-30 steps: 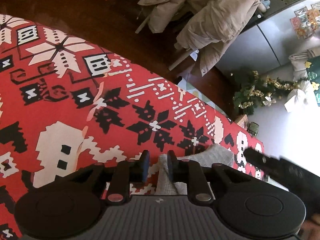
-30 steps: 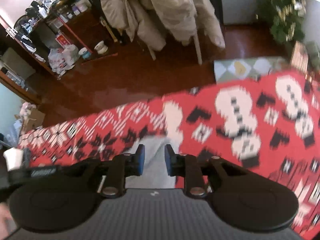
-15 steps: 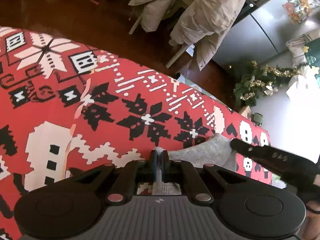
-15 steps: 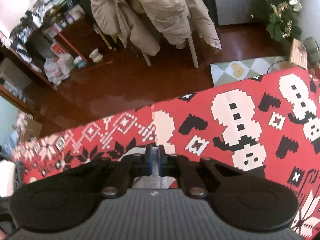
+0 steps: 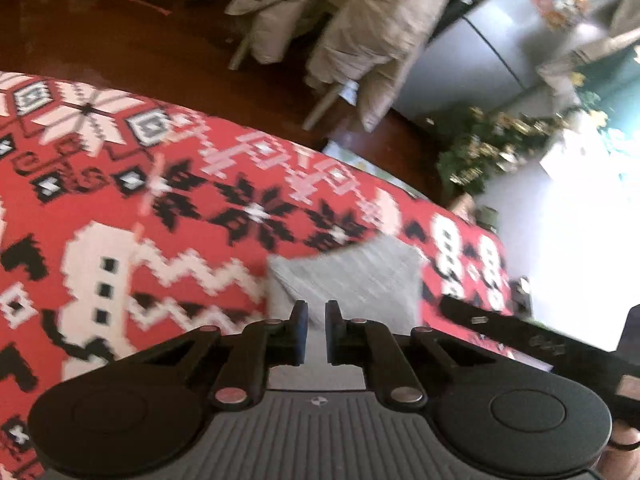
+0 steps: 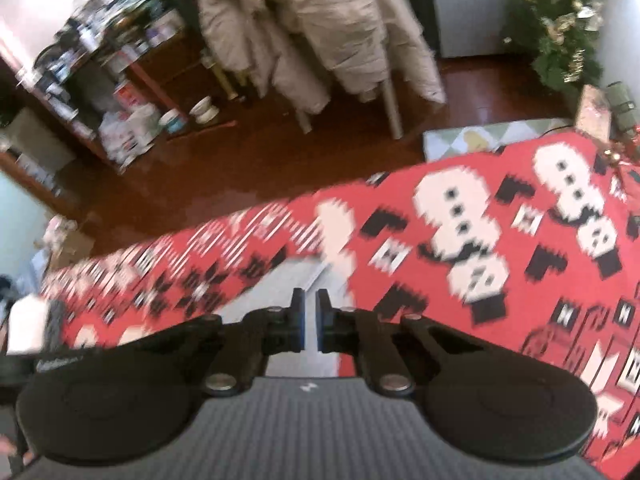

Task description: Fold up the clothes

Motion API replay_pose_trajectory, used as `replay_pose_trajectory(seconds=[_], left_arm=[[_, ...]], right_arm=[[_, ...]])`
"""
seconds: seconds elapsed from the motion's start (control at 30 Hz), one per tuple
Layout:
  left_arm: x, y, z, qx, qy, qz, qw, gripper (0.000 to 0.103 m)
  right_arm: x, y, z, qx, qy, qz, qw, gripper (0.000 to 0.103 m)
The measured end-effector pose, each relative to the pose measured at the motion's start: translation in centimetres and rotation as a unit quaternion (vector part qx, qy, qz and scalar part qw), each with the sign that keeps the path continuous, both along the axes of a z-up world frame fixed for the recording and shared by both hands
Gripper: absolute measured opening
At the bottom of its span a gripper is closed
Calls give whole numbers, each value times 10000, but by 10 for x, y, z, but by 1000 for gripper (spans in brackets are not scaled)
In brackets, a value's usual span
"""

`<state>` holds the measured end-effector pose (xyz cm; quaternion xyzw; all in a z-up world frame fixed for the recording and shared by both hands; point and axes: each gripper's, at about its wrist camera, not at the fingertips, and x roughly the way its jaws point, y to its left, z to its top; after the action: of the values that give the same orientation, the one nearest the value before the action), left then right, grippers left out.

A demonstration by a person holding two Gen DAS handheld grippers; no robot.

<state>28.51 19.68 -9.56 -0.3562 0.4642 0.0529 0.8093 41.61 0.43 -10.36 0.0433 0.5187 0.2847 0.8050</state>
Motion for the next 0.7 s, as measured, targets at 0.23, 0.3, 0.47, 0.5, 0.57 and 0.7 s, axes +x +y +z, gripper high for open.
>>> replay_pose_trajectory(seconds=[0.23,0.3,0.47,0.5,0.57,0.7], left_arm=[[9,-39,-13,285,79,-718,9970,6],[10,-45,-16,461,118,-817,9955,6],[8,-42,-14,417,109,-740,9963,6],[7,-41,-13,388,88,-737,9965,6],[5,-40,-11,315,62,-734,9968,6],[1,-49,-18,489,229,-980,9937,2]], right_arm=[[-11,11,-33,-252,189,222,9993,5],[-3,8,-37,-217,116,67,9997,5],[23,-4,-33,-101,2,-375,9992,5],[23,-5,-28,-22,-1,-355,9994,5],[12,-5,-18,113,28,-151,9998,5],[-14,7,-18,75,297,347,9989,6]])
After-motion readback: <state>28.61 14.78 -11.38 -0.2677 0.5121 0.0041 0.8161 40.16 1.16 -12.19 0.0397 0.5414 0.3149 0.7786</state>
